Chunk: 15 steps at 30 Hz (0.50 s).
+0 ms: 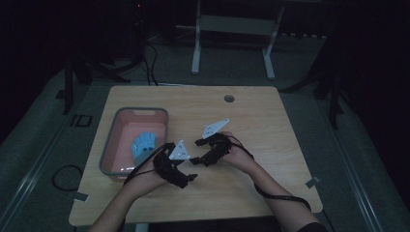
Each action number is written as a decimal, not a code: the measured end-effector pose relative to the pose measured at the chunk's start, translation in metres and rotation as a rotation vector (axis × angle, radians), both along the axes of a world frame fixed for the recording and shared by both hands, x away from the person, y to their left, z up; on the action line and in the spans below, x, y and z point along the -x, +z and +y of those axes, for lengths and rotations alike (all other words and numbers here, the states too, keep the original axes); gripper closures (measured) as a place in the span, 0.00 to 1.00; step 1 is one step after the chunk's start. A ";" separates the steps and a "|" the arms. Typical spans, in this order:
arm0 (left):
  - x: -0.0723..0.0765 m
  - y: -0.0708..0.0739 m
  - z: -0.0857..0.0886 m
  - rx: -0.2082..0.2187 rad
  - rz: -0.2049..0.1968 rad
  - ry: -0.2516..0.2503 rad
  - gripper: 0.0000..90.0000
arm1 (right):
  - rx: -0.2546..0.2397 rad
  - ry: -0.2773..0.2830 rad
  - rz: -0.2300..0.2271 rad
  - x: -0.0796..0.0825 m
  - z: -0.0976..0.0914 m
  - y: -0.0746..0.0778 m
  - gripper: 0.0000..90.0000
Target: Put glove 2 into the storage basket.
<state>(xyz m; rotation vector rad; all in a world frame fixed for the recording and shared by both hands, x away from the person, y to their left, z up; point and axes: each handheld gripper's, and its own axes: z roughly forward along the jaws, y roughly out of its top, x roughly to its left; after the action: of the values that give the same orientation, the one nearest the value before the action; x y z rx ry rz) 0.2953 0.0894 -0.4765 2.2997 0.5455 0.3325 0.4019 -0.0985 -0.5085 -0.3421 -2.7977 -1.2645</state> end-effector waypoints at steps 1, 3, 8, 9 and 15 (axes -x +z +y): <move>0.000 0.000 0.000 0.000 0.000 0.000 0.13 | 0.000 0.000 0.000 0.000 0.000 0.000 0.19; 0.005 -0.001 -0.006 -0.001 -0.031 -0.001 0.13 | -0.014 0.028 -0.001 0.003 -0.006 -0.005 0.19; 0.007 -0.005 -0.013 -0.008 -0.014 -0.026 0.13 | 0.008 0.024 0.014 0.005 -0.015 -0.014 0.19; 0.008 -0.006 -0.014 -0.004 -0.013 -0.029 0.13 | 0.010 0.017 0.016 0.005 -0.017 -0.016 0.19; 0.012 -0.014 -0.023 -0.007 -0.030 -0.030 0.13 | -0.011 -0.021 0.030 0.007 -0.033 -0.025 0.18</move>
<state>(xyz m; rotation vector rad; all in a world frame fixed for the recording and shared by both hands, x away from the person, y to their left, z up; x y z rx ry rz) 0.2835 0.0662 -0.4910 2.3032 0.4950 0.3542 0.3949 -0.1312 -0.5331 -0.3872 -2.7682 -1.2671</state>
